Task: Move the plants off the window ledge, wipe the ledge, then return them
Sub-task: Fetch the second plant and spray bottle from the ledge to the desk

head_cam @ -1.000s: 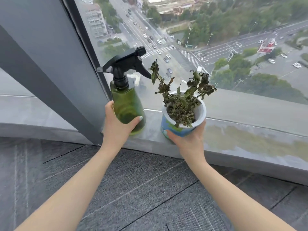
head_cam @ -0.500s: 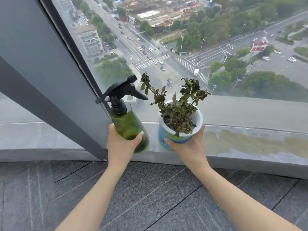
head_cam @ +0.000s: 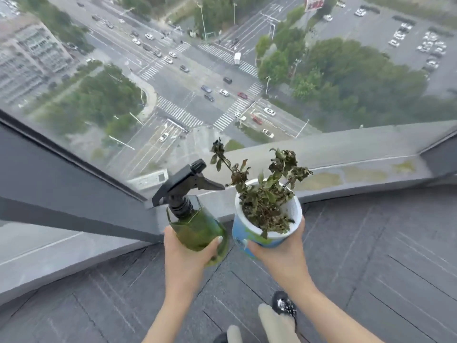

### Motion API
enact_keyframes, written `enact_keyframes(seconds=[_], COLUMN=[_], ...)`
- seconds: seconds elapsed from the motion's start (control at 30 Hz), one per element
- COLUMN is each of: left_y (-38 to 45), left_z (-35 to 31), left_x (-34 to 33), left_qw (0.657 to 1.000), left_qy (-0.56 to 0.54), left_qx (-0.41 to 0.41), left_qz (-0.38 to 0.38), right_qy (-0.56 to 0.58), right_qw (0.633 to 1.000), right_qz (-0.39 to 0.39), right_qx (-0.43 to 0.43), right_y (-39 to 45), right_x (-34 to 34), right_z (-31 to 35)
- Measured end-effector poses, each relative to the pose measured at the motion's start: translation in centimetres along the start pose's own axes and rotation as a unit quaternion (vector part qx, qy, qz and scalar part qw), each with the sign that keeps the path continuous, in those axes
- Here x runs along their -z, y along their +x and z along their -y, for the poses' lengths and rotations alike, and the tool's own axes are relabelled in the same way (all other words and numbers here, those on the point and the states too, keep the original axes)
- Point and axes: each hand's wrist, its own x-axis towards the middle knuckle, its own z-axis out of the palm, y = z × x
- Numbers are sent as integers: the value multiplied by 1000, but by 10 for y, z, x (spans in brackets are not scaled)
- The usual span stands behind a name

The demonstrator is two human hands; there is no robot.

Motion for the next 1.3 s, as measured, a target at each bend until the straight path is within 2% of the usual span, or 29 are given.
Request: enact_keyframes(seconds=[0.07,0.17,0.33,0.4,0.53,0.73,1.0,1.13,1.3], left_y=[-26,-56,-103,-126,-174,-256,-393,-466,-546], left_z=[-50,-114,-195,-219,-265,-310,-346,-358,-368], left_x=[-3,-15,-42,-56,-96,-182,-334,-405,-495], left_qw=[999,997,981,971,937,880,806,780,731], left_qy=[-8,9,15,29,59,97,91,94,100], left_qx=[15,-9,-52,-83,-156,-234,-308,-324,-327], left_qz=[31,81,188,221,306,403,498,528,590], right_qy=[-4,10,43,9,-24,3,16,25,25], right_qw=[999,993,975,965,923,863,802,781,739], right_qz=[-37,-105,-219,-258,-366,-492,-587,-615,-667], right_qx=[-14,-44,4,40,115,111,105,104,92], right_y=[-27,-65,-125,-147,-186,-251,-315,-347,-386], right_x=[23,57,125,158,226,319,467,549,646], right_z=[47,106,184,208,226,231,205,195,181])
